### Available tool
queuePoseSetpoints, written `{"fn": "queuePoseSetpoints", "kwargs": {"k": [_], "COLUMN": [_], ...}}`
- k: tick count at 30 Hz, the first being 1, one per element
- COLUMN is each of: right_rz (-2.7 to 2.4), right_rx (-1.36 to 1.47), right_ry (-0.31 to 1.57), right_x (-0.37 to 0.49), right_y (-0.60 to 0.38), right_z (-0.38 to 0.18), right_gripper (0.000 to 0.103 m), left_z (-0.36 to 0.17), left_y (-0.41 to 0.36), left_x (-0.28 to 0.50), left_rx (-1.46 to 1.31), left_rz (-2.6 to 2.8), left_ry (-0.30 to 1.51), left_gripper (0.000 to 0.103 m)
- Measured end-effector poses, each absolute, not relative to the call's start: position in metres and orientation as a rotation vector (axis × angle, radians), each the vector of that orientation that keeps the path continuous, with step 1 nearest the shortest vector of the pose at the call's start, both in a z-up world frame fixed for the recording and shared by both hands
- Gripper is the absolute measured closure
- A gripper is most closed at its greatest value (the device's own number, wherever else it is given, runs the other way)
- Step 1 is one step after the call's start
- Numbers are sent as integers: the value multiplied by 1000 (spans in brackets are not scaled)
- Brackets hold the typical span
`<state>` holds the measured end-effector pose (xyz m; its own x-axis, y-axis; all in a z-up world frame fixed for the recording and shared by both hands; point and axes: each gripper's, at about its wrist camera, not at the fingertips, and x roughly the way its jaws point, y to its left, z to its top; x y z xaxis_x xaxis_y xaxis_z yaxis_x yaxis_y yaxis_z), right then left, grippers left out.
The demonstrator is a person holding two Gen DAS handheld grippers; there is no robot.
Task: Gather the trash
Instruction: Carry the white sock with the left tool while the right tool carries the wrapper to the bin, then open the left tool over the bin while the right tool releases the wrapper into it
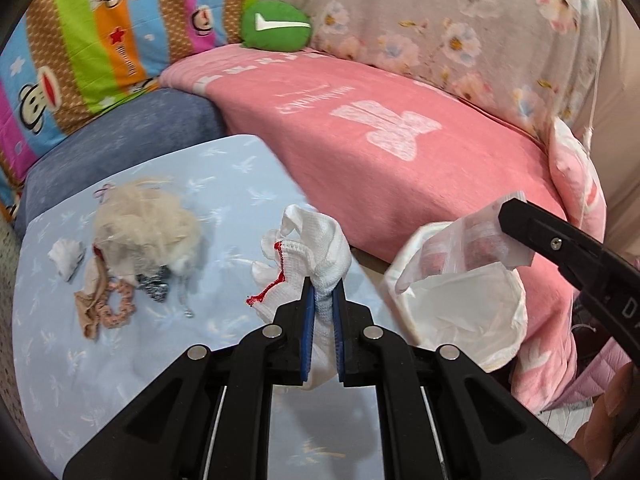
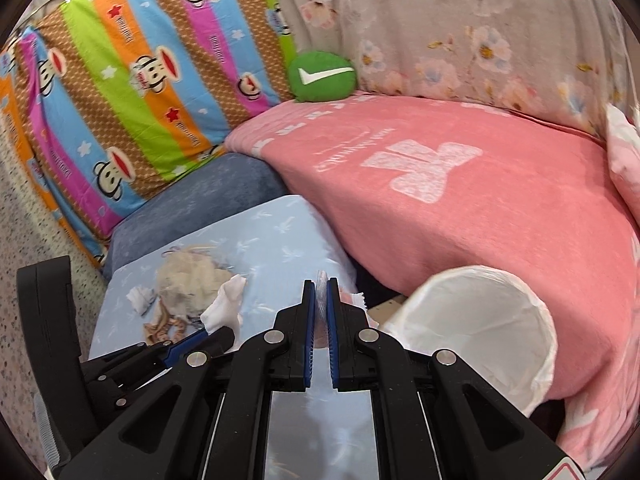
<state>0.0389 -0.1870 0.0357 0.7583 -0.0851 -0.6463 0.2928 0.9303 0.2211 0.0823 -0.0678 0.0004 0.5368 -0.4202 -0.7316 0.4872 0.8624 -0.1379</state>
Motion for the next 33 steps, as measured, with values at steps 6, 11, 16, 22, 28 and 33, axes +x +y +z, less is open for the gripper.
{"fn": "queuePoseSetpoints", "kwargs": {"k": [6, 11, 16, 22, 28, 33], "right_rz": [-299, -365, -407, -432, -441, -444], "right_rx": [360, 392, 418, 435, 447, 448], "right_ry": [695, 699, 708, 704, 696, 700], "right_x": [20, 3, -7, -14, -15, -15], "right_y": [-229, -261, -283, -298, -307, -306], "right_z": [24, 16, 9, 5, 3, 1], "right_gripper": [98, 97, 97, 95, 90, 79], "left_z": [-5, -12, -17, -22, -24, -24], "left_y": [-120, -154, -178, -199, -202, -203], "left_x": [68, 59, 51, 48, 49, 51], "left_rx": [156, 197, 239, 259, 264, 269], "left_rz": [-638, -698, -744, -779, -751, -732], "left_ry": [855, 869, 876, 884, 862, 852], "left_gripper": [94, 93, 93, 91, 44, 42]}}
